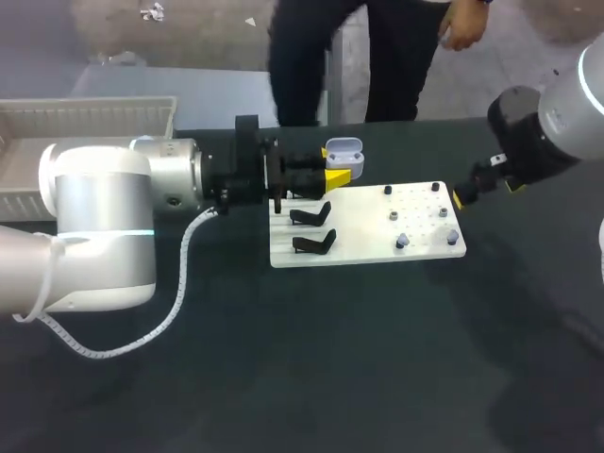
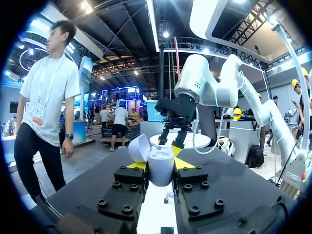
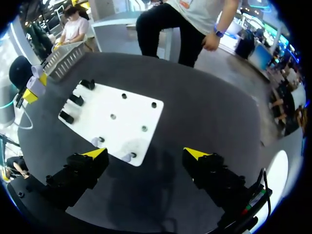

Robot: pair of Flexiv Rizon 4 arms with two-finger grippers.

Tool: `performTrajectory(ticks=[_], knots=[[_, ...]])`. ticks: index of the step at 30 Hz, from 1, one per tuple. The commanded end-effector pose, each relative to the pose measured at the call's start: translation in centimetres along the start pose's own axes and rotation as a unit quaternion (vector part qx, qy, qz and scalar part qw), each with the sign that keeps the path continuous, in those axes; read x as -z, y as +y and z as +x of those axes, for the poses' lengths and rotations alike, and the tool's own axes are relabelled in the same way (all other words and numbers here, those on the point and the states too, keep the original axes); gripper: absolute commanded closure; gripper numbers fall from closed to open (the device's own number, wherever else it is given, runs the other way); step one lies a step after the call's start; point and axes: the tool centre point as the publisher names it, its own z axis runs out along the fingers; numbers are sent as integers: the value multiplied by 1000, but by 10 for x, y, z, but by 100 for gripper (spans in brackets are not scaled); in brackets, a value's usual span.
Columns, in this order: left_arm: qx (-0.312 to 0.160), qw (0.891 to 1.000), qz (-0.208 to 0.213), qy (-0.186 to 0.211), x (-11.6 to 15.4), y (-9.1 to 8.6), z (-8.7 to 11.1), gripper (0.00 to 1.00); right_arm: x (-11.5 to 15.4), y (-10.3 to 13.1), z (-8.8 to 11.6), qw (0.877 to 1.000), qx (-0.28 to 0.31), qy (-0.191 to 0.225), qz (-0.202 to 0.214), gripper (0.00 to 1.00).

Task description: Pick up each earbud case from the left stands, insert the matching earbuds, close the lid, and place the case in the box.

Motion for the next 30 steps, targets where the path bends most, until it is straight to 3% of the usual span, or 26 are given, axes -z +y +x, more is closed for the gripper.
performTrajectory(ticks=[1,9,17,30], knots=[[0,1000,0,-1,0,1,0,100,-1,2,2,1000,-1,-3,16,0],[0,1000,0,-1,0,1,0,100,-1,2,2,1000,-1,-3,16,0],[0,1000,0,-1,0,1,0,100,-12,17,16,996,17,65,53,0],[0,1000,0,-1,0,1,0,100,-22,40,25,990,26,104,91,0]])
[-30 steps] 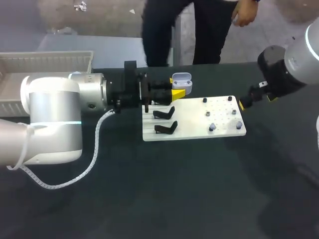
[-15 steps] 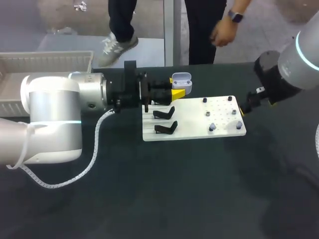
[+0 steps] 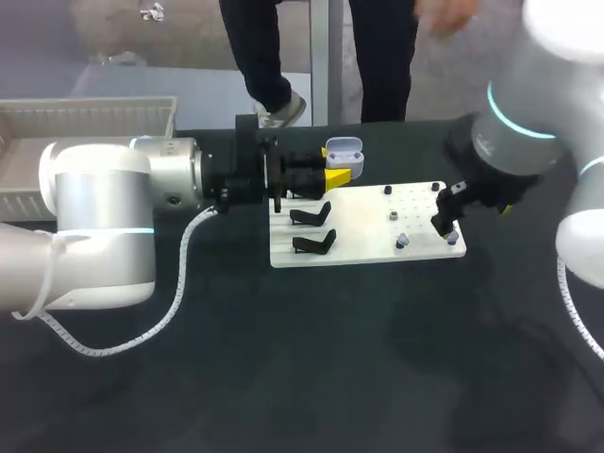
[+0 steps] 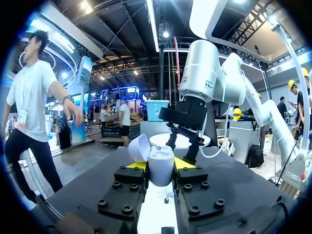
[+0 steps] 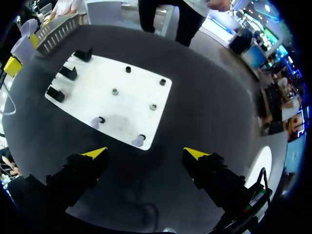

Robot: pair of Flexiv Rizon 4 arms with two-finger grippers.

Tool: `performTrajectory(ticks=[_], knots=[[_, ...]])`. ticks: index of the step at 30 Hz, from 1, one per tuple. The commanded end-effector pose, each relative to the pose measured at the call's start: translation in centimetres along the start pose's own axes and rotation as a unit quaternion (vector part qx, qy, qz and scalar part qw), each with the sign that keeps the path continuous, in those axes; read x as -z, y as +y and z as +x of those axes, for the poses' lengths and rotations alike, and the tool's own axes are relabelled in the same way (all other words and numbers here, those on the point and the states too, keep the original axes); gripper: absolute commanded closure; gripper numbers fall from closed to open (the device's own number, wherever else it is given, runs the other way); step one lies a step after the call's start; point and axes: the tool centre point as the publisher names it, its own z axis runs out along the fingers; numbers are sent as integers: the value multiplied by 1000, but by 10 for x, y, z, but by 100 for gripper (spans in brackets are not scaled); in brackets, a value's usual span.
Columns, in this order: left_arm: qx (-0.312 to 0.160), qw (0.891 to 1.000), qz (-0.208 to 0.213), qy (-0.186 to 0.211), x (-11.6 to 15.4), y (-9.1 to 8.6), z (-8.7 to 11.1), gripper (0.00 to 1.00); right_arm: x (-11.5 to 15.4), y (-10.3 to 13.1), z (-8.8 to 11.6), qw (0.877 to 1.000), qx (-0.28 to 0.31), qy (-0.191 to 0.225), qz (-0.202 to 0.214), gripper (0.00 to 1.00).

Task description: Pick up each earbud case from the left stands, insert the matching earbuds, close the lid, and place the case in the box.

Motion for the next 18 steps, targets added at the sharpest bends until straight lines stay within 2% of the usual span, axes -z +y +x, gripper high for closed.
performTrajectory(ticks=[1,5,18], knots=[[-1,1000,-1,-1,0,0,0,100,-5,11,-5,1000,2,15,14,0],[-1,1000,-1,-1,0,0,0,100,-9,16,-3,999,12,29,40,0],[-1,1000,-1,-1,0,0,0,100,-23,21,1,997,-10,50,51,0]])
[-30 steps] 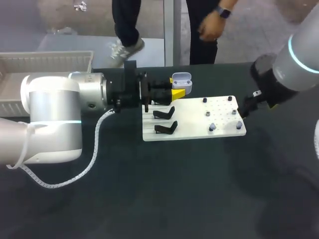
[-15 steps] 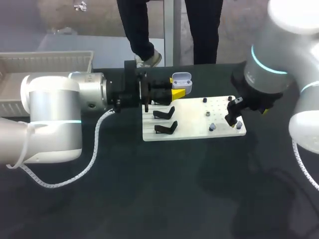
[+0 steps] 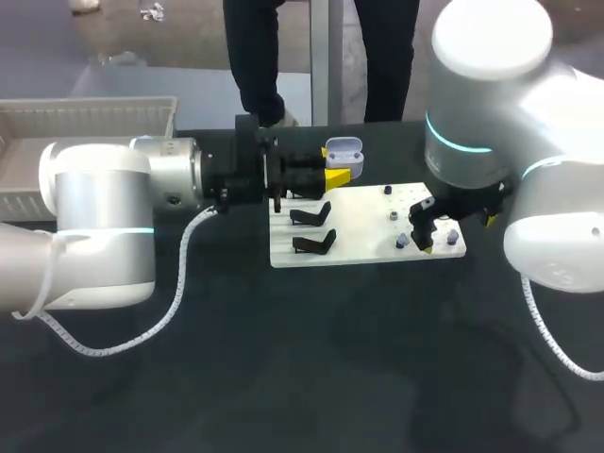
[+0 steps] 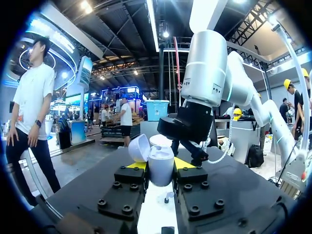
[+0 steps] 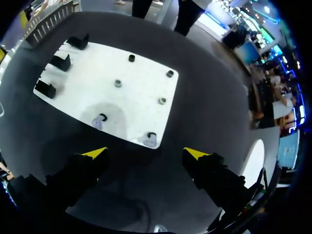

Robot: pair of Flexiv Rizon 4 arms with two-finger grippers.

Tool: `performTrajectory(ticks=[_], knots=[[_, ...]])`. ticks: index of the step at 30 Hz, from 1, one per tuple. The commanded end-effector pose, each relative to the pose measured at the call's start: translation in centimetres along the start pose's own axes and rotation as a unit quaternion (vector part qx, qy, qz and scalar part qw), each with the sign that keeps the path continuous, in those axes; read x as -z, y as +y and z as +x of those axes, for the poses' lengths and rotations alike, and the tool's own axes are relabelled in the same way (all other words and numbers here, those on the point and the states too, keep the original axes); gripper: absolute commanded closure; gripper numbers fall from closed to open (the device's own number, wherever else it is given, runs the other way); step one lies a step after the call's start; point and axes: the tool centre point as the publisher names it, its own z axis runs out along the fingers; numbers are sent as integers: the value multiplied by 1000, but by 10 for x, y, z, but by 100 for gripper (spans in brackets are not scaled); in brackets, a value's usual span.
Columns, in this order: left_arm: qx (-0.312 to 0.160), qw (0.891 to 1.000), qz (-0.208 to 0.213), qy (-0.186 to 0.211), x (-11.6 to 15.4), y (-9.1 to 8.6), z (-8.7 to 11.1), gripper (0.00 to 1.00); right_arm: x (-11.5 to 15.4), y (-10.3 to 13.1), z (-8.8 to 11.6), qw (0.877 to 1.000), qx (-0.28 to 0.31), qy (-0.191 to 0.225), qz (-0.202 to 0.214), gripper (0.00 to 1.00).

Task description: Pick up each earbud case from the left stands, insert the matching earbuds, close the lid, and place the case in the box.

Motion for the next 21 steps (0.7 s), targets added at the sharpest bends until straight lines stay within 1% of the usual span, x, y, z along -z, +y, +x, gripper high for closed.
performTrajectory(ticks=[1,2,10,12,18,19,20,21], knots=[[-1,1000,-2,-1,0,0,0,100,-5,2,-2,1000,-1,9,-1,0],[-1,1000,-2,-1,0,0,0,100,-7,2,-1,1000,-1,14,1,0],[-1,1000,-2,-1,0,0,0,100,-13,1,-3,1000,-2,20,5,0],[-1,1000,-2,-1,0,0,0,100,-16,1,-4,1000,-3,22,7,5],[-1,1000,-2,-1,0,0,0,100,-22,0,-5,1000,-7,27,12,9],[-1,1000,-2,-1,0,0,0,100,-22,-1,-5,1000,-7,28,12,13],[-1,1000,-2,-1,0,0,0,100,-23,-1,-5,999,-8,29,12,19],[-1,1000,-2,-1,0,0,0,100,-23,-2,-5,999,-9,29,12,23]])
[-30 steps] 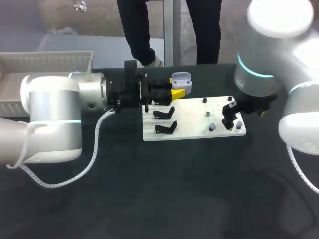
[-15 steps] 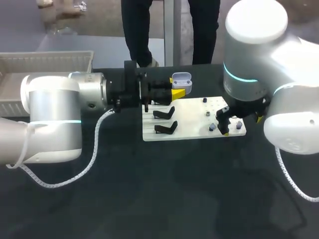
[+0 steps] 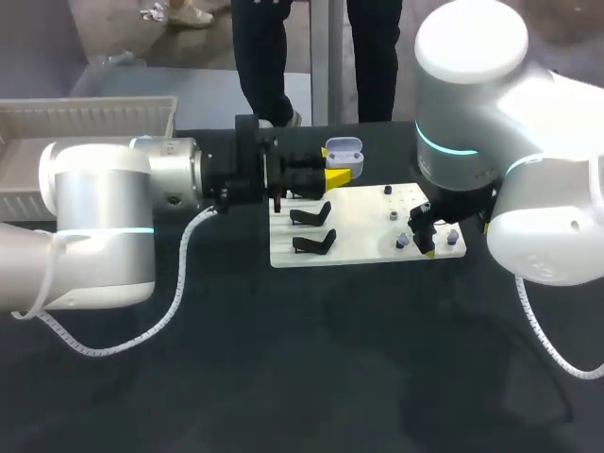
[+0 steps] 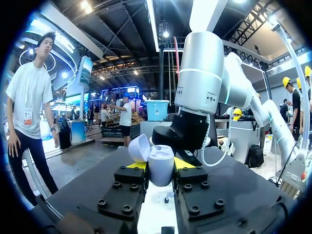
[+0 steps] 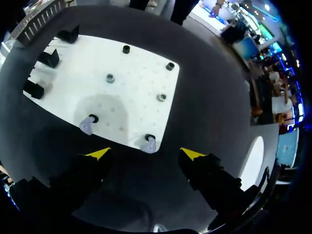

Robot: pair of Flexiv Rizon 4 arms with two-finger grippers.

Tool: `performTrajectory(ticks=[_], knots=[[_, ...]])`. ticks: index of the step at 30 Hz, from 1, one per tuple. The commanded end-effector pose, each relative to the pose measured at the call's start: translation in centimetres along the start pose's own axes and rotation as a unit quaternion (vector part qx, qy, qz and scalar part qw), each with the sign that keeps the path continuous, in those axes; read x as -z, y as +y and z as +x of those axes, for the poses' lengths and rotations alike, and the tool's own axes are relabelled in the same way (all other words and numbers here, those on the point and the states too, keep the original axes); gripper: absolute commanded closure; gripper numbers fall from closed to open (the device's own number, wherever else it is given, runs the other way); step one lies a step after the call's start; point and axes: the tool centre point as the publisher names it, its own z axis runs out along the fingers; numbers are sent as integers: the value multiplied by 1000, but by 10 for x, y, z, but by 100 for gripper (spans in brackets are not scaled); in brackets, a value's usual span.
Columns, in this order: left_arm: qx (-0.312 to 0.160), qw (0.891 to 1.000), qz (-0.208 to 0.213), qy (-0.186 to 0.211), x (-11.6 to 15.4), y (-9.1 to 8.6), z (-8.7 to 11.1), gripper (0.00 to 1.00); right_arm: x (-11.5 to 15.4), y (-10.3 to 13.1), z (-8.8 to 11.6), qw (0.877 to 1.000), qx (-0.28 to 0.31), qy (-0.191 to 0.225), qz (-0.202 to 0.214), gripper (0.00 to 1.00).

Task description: Pick up each earbud case from the left stands, insert the matching earbuds, close the lid, and place the case in the box.

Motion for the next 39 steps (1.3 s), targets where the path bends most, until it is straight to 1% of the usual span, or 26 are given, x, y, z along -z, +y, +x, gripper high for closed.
performTrajectory(ticks=[1,2,3,4,6,7,8,12,16,22,33,37,39], knots=[[-1,1000,-2,-1,0,0,0,100,-3,1,-4,1000,-3,4,2,25],[-1,1000,-2,-1,0,0,0,100,-3,1,-4,1000,-4,4,2,26],[-1,1000,-2,-1,0,0,0,100,-4,0,-4,1000,-4,4,2,33],[-1,1000,-2,-1,0,0,0,100,-4,0,-4,1000,-5,5,3,38],[-1,1000,-2,-1,0,0,0,100,-4,0,-5,1000,-6,5,3,38],[-1,1000,-2,-1,0,0,0,100,-4,0,-5,1000,-6,5,3,39],[-1,1000,-2,-1,0,0,0,100,-4,0,-5,1000,-6,6,3,42],[-1,1000,-2,-1,0,0,0,100,-6,0,-5,1000,-8,8,5,44],[-1,1000,-2,-1,0,0,0,100,-7,-1,-5,1000,-12,9,6,51],[-1,1000,-2,-1,0,0,0,100,-8,-3,-7,1000,-15,11,8,55],[-1,1000,-2,-1,0,0,0,100,-10,-5,-8,1000,-17,14,9,56],[-1,1000,-2,-1,0,0,0,100,-11,-4,-8,1000,-18,13,8,60],[-1,1000,-2,-1,0,0,0,100,-11,-4,-9,1000,-18,13,8,64]])
